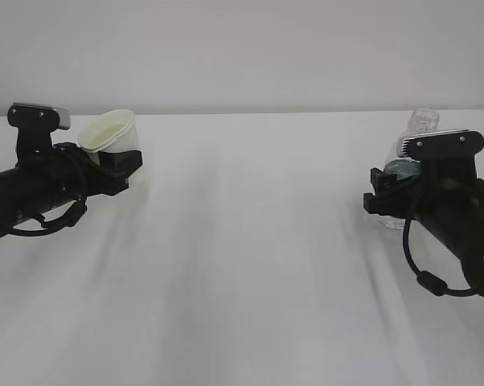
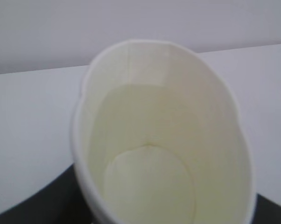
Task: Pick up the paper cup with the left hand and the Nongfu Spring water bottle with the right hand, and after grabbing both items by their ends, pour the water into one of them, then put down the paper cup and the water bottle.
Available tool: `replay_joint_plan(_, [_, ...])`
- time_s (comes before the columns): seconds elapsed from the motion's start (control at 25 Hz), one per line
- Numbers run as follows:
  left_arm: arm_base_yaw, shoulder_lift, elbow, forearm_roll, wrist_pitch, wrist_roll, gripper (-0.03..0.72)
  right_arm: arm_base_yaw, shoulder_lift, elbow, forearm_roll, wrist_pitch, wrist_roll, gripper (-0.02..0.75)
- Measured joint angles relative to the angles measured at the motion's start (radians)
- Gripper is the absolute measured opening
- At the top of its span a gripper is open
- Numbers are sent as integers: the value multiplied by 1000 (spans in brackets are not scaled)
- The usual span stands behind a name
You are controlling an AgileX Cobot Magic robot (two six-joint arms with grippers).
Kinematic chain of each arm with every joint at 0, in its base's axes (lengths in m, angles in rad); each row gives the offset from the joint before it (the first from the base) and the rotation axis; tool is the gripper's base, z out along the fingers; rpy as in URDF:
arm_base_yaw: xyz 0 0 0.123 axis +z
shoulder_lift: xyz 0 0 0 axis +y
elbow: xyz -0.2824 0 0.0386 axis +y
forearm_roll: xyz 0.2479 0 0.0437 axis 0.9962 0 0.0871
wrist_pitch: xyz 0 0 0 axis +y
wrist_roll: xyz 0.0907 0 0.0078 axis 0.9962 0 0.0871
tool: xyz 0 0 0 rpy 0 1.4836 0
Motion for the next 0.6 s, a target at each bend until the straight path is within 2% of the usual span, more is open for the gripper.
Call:
replay_joint_plan(0.16, [0,0,0,-2,0,0,418,0,0,0,0,-6,2,583])
replay_joint_plan(0.6, [0,0,0,-2,-14,0,418,0,-2,0,0,-8,2,586])
